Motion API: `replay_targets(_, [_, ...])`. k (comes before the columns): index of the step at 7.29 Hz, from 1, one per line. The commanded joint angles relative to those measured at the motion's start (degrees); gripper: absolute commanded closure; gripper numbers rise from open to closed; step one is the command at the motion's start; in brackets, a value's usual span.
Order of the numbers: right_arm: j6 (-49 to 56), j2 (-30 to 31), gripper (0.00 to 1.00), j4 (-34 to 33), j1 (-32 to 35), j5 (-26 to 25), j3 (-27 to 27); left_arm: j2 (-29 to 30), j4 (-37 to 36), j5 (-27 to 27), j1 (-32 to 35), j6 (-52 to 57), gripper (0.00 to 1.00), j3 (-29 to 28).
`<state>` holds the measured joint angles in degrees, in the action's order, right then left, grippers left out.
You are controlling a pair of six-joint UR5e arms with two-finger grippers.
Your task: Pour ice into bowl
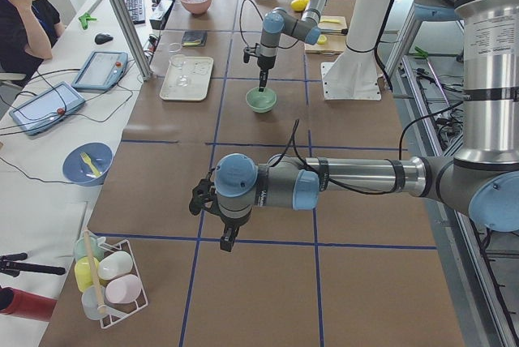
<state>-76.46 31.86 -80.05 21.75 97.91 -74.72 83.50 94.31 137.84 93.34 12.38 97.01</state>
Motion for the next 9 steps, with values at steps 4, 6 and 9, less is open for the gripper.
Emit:
replay_targets(4, [20.55,8.87,0.00,-10.26,17.32,11.33,-14.94,0.35,0.08,-0.12,-0.09,-0.07,0.00,0.28])
replay_targets(6, [40.05,19.07,0.00,-11.80,31.35,24.89,-19.66,1.84,0.08,-0.21,-0.44,-0.07,0.00,0.63])
replay_targets(9, [73.62,32.16,0.00,-11.88,49.04,32.85,-18.53,1.85,4.10,-0.12,-0.44,-0.07,0.00,0.46])
